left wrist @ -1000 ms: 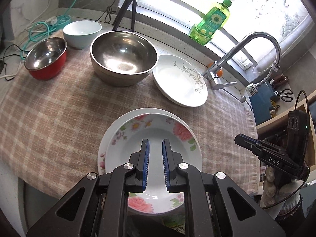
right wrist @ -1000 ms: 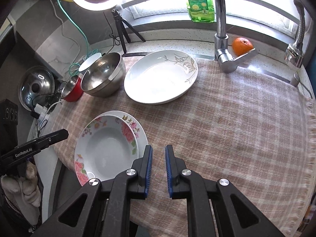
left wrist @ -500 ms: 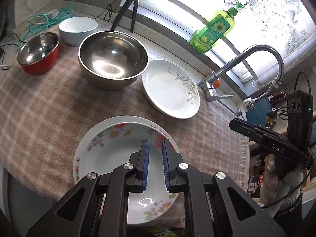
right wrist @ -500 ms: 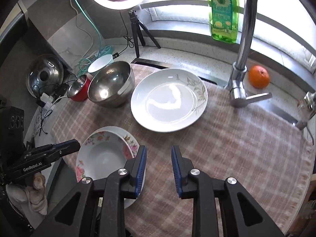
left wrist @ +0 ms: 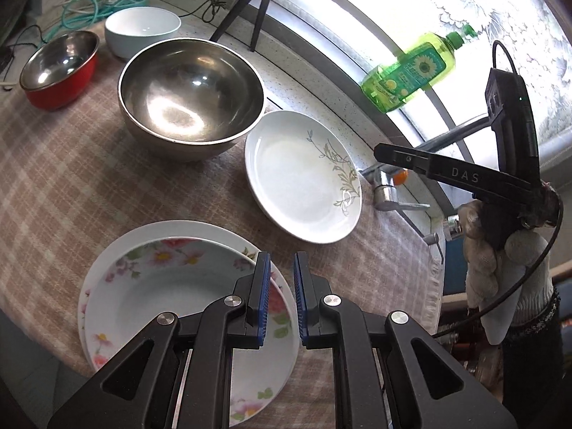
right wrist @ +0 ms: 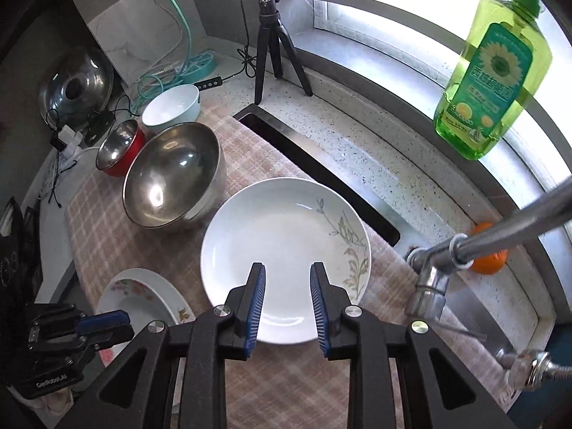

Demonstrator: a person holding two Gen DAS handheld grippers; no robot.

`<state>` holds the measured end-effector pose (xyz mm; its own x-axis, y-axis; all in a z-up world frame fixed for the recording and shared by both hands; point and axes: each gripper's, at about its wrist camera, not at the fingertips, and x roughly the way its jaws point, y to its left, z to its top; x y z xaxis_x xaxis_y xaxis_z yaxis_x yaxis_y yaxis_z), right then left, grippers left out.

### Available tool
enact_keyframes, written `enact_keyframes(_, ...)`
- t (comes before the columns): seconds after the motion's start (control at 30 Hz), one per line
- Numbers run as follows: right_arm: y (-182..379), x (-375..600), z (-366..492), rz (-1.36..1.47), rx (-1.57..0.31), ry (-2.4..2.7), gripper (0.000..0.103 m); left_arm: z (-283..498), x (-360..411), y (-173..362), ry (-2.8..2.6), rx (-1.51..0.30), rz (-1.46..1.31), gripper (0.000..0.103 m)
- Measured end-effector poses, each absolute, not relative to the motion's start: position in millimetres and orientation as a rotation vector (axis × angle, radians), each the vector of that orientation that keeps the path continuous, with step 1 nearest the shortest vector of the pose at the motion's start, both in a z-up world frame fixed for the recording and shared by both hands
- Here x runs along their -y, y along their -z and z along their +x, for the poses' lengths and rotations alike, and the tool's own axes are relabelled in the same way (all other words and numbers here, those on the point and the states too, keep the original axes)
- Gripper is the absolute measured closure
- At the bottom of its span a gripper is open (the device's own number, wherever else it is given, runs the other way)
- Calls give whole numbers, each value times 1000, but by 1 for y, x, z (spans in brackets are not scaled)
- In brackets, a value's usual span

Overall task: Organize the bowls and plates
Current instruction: 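Move the right gripper toward the white gold-leaf plate, then close the right gripper on the rim of the white gold-leaf plate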

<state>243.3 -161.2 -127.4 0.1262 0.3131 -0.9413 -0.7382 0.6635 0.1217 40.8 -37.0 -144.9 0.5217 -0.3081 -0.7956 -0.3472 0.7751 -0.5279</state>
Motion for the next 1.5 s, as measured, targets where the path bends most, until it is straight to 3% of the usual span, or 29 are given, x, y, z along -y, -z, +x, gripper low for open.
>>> enact_keyframes(0.57,196,132,319,-605,-1341,-846,80,93,48,182,-206,-1079,-807,91)
enact_keyframes(1.27,220,133,332,-587,-1409,-883,80,119,47,207,-246,-1173,-758,91)
enact_keyframes(1.5,222,131,333,-606,-1409,-878,88,122,47,214,-234,-1189,-773,91)
